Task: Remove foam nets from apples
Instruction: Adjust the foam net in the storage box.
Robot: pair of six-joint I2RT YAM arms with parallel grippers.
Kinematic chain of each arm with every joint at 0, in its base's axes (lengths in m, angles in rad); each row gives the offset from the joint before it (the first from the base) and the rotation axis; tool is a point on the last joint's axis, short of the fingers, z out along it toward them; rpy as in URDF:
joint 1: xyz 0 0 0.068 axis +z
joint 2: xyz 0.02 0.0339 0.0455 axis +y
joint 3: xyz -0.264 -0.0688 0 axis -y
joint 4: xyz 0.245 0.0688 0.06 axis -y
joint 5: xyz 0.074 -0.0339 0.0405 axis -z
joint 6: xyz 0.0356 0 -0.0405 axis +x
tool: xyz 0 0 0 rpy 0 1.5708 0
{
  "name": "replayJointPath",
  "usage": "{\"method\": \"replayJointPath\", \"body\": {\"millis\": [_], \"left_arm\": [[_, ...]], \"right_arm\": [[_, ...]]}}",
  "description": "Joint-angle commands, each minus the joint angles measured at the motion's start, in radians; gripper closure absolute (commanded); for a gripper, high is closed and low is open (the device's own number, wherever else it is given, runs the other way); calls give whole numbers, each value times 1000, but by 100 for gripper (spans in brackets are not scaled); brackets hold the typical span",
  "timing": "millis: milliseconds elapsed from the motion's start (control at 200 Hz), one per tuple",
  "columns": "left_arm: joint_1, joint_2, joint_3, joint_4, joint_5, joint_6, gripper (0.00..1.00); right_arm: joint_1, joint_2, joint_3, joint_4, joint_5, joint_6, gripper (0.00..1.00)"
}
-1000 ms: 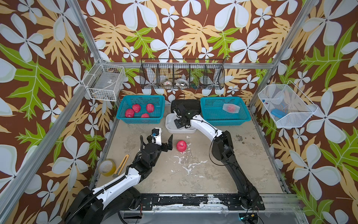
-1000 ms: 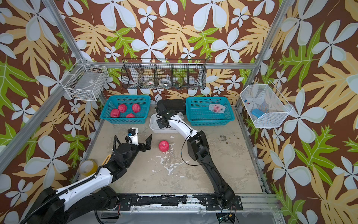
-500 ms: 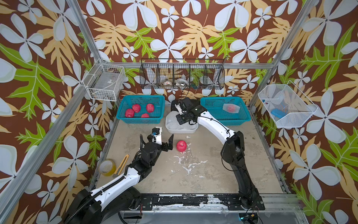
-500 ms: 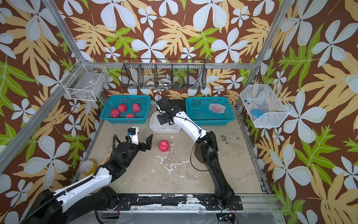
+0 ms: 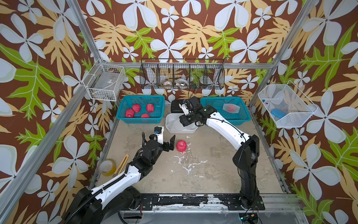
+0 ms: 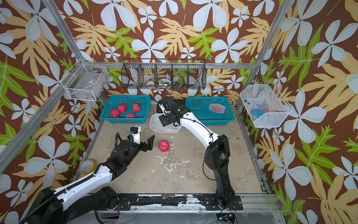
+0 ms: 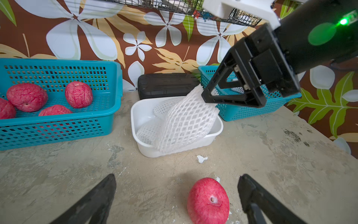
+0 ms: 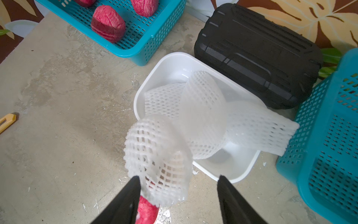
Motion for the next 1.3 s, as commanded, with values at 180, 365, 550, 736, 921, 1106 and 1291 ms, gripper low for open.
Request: {"method": "replayJointPath", "body": {"millis": [180,365,550,736,921,1106,1291], "left_arm": [[0,20,26,-11,-1,-8,0],[0,4,18,14,-35,11,0],[0,29,38,8,-30,16,0],[0,43,30,36,-29,14,0],[1,88,57,34,4,7,0],[0,115,76,19,16,-8,0],[-17,129,115,-64,199,-9,0]], "right_arm": [[-46,167,213,11,-26,16,40],[-53,201,292,74,-46,39,42],[-59,284,313,47,-86,50,46],[-60,289,143,124,-99,70,47],[-64,304,237,96,-86,62,47],[-68,276,338,50,-75,39,44],[-67,88,199,81,-126,34,41]]}}
